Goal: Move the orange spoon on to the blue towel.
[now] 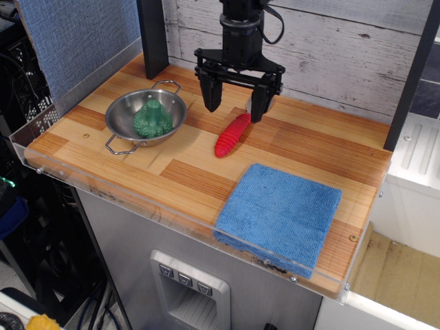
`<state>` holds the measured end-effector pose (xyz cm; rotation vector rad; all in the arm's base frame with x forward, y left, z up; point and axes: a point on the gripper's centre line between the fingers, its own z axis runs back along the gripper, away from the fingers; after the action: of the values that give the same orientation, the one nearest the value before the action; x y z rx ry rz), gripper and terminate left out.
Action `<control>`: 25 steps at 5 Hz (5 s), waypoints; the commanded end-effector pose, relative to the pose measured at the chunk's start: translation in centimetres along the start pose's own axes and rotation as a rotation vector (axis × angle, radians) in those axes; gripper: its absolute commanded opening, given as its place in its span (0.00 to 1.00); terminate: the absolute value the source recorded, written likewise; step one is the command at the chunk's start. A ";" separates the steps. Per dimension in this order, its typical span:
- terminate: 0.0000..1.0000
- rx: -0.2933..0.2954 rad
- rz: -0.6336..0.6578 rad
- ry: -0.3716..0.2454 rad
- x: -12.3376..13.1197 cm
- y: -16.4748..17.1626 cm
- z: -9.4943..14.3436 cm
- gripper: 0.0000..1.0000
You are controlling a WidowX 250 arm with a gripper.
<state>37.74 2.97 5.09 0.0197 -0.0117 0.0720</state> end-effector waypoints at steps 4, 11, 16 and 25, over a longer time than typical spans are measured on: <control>0.00 0.008 -0.028 0.072 0.5 -0.6 -3.4 1.00; 0.00 -0.012 -0.004 -0.134 -3.5 -2.1 8.7 0.00; 0.00 -0.022 -0.109 0.109 -11.0 -8.8 0.9 0.00; 0.00 0.075 0.075 -0.152 -6.5 -3.4 8.5 1.00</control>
<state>31.89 -1.24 11.91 0.0993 -0.1113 0.1419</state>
